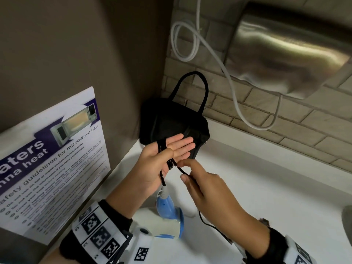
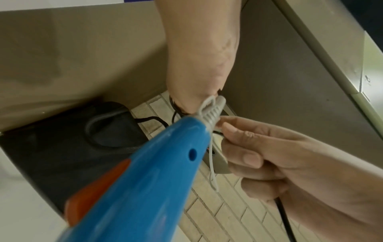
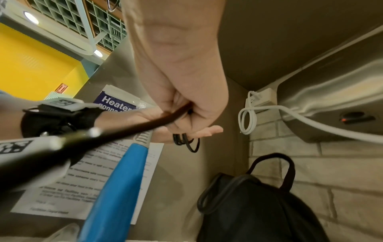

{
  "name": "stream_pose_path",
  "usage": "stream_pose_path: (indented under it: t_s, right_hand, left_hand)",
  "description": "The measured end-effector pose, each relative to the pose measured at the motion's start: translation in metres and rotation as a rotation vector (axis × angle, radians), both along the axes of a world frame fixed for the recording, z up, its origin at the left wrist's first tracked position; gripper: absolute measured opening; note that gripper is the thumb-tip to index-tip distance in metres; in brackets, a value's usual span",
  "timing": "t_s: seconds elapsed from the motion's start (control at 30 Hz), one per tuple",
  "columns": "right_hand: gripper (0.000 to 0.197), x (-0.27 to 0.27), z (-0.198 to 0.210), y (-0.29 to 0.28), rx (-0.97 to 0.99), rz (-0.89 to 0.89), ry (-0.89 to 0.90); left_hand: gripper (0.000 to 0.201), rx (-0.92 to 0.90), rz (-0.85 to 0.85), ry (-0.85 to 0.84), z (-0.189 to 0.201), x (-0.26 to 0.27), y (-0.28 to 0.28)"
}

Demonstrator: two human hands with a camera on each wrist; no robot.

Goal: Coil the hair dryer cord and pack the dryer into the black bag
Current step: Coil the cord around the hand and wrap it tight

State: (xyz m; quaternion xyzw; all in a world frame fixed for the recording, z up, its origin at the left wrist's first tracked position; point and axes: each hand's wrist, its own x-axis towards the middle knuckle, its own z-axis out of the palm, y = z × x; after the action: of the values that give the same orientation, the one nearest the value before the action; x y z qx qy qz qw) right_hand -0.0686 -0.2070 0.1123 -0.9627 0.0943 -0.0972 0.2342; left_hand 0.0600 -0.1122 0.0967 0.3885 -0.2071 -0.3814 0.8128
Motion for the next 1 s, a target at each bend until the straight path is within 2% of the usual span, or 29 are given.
stream_pose_path:
  t_s: [0.1,0.3,0.43,0.5,0.6,0.67,0.73,0.87,1.0]
  right_hand:
    - [0.023,0.001,-0.004,0.006,0.090,0.010,-0.015]
    - [0.037,-0.006,-0.006,0.010,0.139,0.051,0.067]
    - [0.038,-0.021,-0.002,0.018,0.019,0.063,0.194]
    - [0.035,-0.029,0.010,0.017,-0.049,0.040,0.151]
    - [0.015,-0.028,0.035,0.004,-0.130,-0.018,-0.031]
    - [0.017,-0.021,0.048,-0.008,-0.181,-0.060,-0.131]
    - [0.023,-0.011,0.058,-0.015,-0.168,-0.074,-0.161]
    - [0.021,0.008,0.064,-0.029,-0.130,-0.065,-0.193]
    - [0.017,0.026,0.051,-0.044,-0.057,-0.012,-0.208]
  left_hand:
    - [0.037,-0.022,0.021,0.031,-0.003,-0.001,-0.001]
    - [0.040,-0.024,0.087,0.119,-0.010,0.006,-0.002]
    - [0.046,0.007,0.151,0.108,-0.013,0.014,-0.003]
    - [0.050,0.042,0.141,0.073,-0.014,0.015,-0.001]
    - [0.053,0.084,0.029,0.023,-0.012,0.012,0.000]
    - [0.056,0.115,-0.078,-0.034,-0.008,0.006,0.001]
    - [0.056,0.113,-0.179,-0.080,-0.006,0.001,0.003]
    - [0.045,0.081,-0.438,-0.190,-0.001,-0.002,0.014]
    - [0.045,0.078,-0.570,-0.203,0.003,-0.001,0.023]
